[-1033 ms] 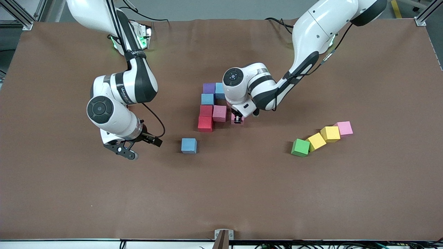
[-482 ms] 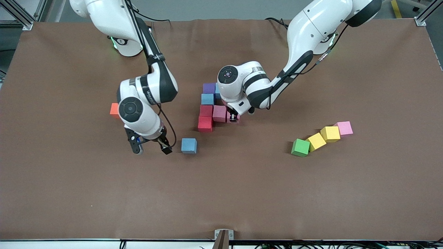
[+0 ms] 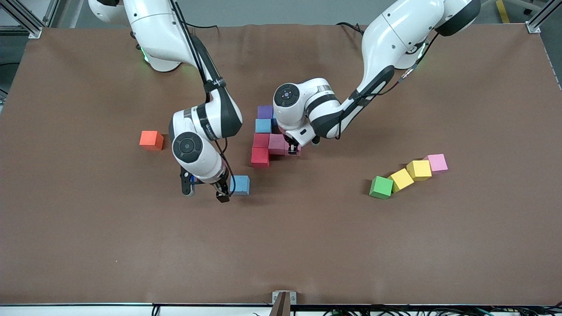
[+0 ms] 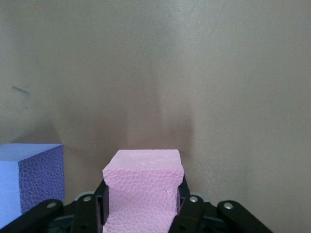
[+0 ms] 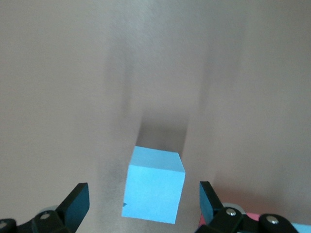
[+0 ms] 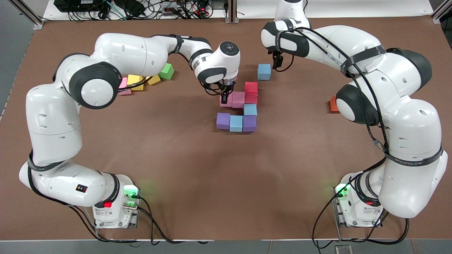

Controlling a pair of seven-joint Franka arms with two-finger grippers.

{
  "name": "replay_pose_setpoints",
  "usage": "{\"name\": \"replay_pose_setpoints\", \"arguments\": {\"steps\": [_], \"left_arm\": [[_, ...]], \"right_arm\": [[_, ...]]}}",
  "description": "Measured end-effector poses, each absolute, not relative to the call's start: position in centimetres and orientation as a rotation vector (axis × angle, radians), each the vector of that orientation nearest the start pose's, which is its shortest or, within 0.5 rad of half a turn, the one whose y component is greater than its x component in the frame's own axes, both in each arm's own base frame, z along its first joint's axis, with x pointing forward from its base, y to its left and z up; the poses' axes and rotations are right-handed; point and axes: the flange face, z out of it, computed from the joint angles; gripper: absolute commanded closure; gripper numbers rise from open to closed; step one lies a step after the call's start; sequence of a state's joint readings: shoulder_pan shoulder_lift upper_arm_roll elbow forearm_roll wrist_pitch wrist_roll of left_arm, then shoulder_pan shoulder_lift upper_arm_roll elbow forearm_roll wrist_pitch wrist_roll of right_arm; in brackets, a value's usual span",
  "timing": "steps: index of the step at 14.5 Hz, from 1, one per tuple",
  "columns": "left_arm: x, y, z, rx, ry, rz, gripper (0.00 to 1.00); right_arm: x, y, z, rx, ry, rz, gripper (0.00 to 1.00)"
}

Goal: Arrange 11 blocks into digit 3
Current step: 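Grasp the blue cube with the right gripper while the left gripper places pink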

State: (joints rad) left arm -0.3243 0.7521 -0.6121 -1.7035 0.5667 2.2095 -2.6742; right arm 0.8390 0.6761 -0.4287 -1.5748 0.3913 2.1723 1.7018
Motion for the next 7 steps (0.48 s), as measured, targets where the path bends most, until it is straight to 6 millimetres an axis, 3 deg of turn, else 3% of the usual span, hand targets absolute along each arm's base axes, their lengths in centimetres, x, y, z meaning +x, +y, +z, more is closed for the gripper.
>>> {"name": "replay_pose_setpoints", "arguments": {"steps": [1, 2, 7], "left_arm": [[43.8, -49.8, 20.8, -2.268, -2.086, -0.063, 0.05], [43.8, -49.8, 20.8, -2.268, -2.085, -0.062, 0.00], [43.8, -49.8, 19.5, -2.260, -2.084, -0.035, 0.00]], "right_arm": [[61.3, 33.2, 26.3, -2.335, 2.077, 0.084, 0.00], [61.2, 33.3, 25.7, -2.324, 2.098, 0.082, 0.00], [61.0, 34.2, 23.4, -2.327, 2.104, 0.066, 0.00]]}}
